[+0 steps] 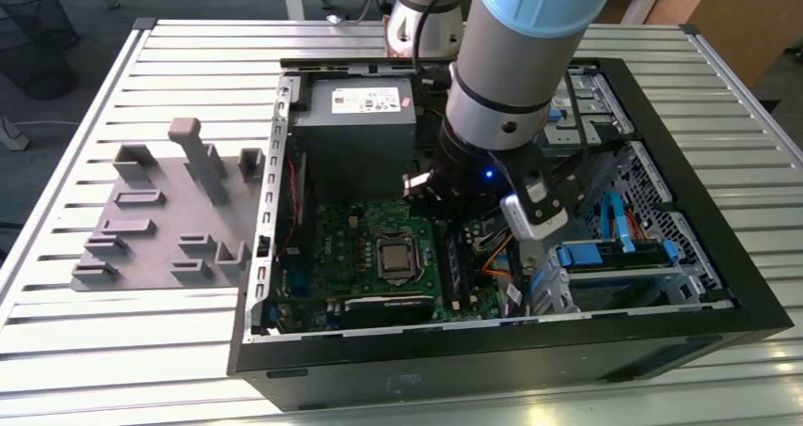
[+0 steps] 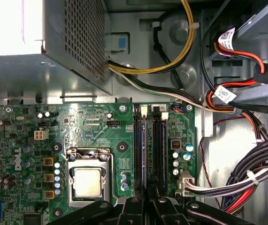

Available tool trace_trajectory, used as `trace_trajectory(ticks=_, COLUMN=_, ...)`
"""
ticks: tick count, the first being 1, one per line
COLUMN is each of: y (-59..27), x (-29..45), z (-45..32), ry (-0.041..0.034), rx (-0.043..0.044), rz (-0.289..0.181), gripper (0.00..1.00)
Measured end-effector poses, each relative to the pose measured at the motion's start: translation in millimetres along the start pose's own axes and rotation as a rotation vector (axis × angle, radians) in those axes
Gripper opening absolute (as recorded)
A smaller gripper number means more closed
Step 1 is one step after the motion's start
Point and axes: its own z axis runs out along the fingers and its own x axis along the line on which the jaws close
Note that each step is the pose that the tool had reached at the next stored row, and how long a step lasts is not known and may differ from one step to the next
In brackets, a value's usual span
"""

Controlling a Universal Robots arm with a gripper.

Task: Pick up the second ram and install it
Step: 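Insert the second ram into the second slot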

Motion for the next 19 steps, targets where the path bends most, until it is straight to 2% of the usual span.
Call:
trace_trajectory(ticks=14, y=0.1, x=0.0, z=-1.1, ry=0.0, rx=-0.0003, rz=-0.005, gripper=0.14)
trace_trajectory(ticks=19, y=0.1, x=0.1, z=-3.9, ry=0.0001, rx=-0.0006, rz=-0.006, gripper=0.14)
